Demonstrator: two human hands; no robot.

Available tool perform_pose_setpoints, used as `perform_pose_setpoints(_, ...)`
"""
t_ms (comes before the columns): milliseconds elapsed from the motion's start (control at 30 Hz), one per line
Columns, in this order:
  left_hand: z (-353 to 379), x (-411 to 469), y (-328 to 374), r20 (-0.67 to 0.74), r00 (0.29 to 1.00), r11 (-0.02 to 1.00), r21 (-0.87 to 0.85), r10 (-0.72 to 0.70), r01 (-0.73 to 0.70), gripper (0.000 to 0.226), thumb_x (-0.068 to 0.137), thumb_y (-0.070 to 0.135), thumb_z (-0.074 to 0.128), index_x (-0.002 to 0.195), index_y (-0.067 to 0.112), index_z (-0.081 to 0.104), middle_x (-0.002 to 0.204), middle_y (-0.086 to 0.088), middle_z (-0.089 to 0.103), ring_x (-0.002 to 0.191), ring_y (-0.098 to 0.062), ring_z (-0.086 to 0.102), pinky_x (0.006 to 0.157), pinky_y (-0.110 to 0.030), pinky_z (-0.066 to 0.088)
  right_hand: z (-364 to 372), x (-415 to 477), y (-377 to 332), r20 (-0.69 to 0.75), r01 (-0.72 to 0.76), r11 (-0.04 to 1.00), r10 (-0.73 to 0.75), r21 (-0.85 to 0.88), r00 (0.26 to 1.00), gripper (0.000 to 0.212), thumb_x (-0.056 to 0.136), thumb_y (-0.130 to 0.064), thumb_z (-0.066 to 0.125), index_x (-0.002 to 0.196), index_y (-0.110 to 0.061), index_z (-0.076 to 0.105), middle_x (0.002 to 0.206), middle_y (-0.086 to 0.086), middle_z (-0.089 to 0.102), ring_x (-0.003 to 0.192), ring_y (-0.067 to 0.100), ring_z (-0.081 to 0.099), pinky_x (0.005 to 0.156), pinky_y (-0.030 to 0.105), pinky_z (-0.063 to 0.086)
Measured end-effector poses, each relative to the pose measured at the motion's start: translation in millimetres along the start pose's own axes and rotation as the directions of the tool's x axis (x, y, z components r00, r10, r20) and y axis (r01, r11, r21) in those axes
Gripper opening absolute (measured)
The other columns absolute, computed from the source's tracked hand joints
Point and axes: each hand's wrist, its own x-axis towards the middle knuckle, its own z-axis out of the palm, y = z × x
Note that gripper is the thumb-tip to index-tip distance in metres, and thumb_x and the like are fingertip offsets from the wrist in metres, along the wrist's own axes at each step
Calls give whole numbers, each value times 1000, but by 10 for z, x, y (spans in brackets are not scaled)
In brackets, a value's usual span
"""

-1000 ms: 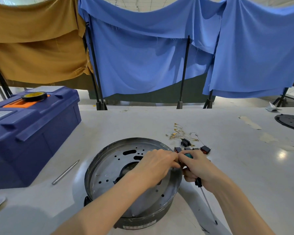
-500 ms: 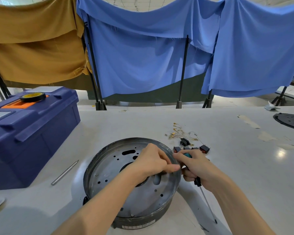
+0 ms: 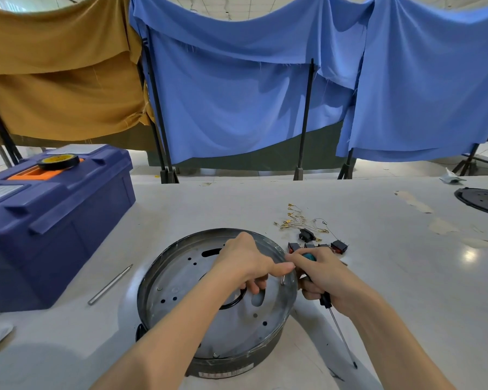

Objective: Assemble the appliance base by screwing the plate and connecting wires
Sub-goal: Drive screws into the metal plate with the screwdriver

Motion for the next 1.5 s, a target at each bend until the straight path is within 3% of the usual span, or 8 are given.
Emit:
perform_pose_setpoints(233, -5, -44, -39, 68, 998, 1000, -6, 1, -1, 64, 63, 67, 78, 65, 5, 63, 40, 4, 58, 26, -7, 39, 34, -14, 33, 1, -14, -8, 6, 8, 1000, -8, -5, 1000, 25, 97, -15, 56, 75, -4, 56, 43, 2, 42, 36, 13, 25, 37, 20, 24)
perform_pose_setpoints(400, -56, -85, -43, 97, 995, 999, 16, -38, 37, 67, 62, 71, 75, 73, 8, 57, 46, 3, 60, 27, -7, 36, 34, -13, 31, 8, -8, -7, -1, 8, 1000, -8, 1, 1000, 19, 97, -13, 56, 81, -2, 58, 44, 4, 43, 36, 14, 23, 38, 20, 23)
perform_pose_setpoints(500, -51, -83, -42, 97, 994, 999, 18, -40, 38, 66, 69, 71, 70, 72, 6, 58, 38, 5, 55, 25, -7, 33, 33, -11, 28, 10, -3, -4, -4, 5, 1000, -5, 0, 1000, 20, 98, -15, 56, 84, -2, 59, 44, 3, 43, 36, 13, 24, 38, 20, 23)
perform_pose_setpoints(733, 28, -74, -48, 171, 984, 998, -17, -56, 60, 68, 65, 73, 71, 66, 7, 55, 34, 4, 47, 25, -8, 30, 34, -11, 25, 10, 6, 2, 4, 12, 1000, -13, 17, 1000, 30, 98, -13, 55, 68, -7, 51, 41, 2, 41, 34, 12, 24, 36, 19, 23)
perform_pose_setpoints(1133, 43, -51, -57, 195, 977, 983, -147, -85, 115, 68, 63, 64, 80, 80, 4, 54, 36, 2, 49, 26, -8, 27, 34, -12, 22, 17, -16, -9, 0, 17, 1000, -17, 13, 1000, 28, 97, -11, 55, 70, -5, 52, 43, 4, 42, 35, 12, 24, 36, 20, 23)
perform_pose_setpoints(1267, 35, -56, -57, 220, 972, 988, -111, -82, 109, 70, 58, 65, 82, 81, 6, 52, 38, 2, 48, 28, -8, 30, 35, -13, 24, 16, -18, -17, -4, 14, 1000, -14, 12, 1000, 31, 96, -10, 55, 66, -7, 52, 43, 5, 43, 35, 13, 24, 37, 20, 23)
perform_pose_setpoints(1400, 42, -64, -56, 96, 995, 1000, -2, -6, 6, 69, 60, 74, 75, 68, 7, 56, 42, 3, 58, 28, -9, 39, 37, -14, 33, 16, -12, -6, -10, 13, 1000, -13, 4, 1000, 28, 97, -12, 56, 69, -5, 52, 42, 4, 43, 34, 12, 25, 37, 19, 23)
perform_pose_setpoints(1500, 19, -78, -57, -73, 987, 979, 159, 140, -127, 64, 70, 72, 68, 62, 9, 61, 44, 3, 62, 30, -8, 48, 44, -21, 46, 12, -3, 4, -16, 2, 1000, -2, 8, 1000, 22, 98, -15, 56, 80, -2, 58, 44, 5, 44, 34, 13, 26, 37, 19, 24)
